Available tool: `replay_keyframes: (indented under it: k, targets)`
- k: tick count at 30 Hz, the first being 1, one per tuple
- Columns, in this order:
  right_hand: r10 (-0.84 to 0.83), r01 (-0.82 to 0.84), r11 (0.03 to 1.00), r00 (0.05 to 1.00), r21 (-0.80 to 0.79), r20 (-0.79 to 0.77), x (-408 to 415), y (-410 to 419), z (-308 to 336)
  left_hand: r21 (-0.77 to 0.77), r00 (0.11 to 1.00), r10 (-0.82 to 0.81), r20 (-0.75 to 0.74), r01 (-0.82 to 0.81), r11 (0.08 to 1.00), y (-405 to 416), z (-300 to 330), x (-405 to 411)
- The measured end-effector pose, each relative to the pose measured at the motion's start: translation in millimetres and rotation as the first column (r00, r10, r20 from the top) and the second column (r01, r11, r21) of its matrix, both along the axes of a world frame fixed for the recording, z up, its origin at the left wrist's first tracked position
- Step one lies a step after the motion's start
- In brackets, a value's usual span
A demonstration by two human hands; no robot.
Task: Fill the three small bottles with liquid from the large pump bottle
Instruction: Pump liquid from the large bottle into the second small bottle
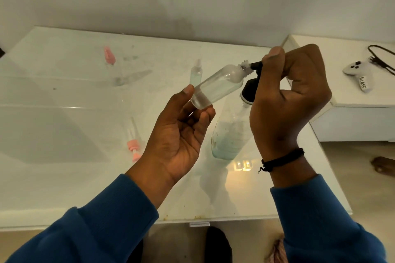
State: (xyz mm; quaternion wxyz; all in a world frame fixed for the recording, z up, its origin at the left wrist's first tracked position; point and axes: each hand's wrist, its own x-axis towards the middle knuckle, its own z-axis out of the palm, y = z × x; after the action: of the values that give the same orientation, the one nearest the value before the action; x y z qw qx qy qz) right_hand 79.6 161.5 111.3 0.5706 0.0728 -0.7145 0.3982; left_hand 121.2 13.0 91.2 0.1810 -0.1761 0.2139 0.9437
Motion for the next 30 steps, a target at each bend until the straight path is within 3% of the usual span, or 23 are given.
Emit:
replay_keyframes:
  k: [30]
  targets:
    - [-0.047, 0.047, 0.999, 0.996, 0.005, 0.075, 5.5, -2.5, 12.7, 0.089, 0.997, 0.030, 0.071, -0.036, 0.995, -3.1, -0.5, 5.6]
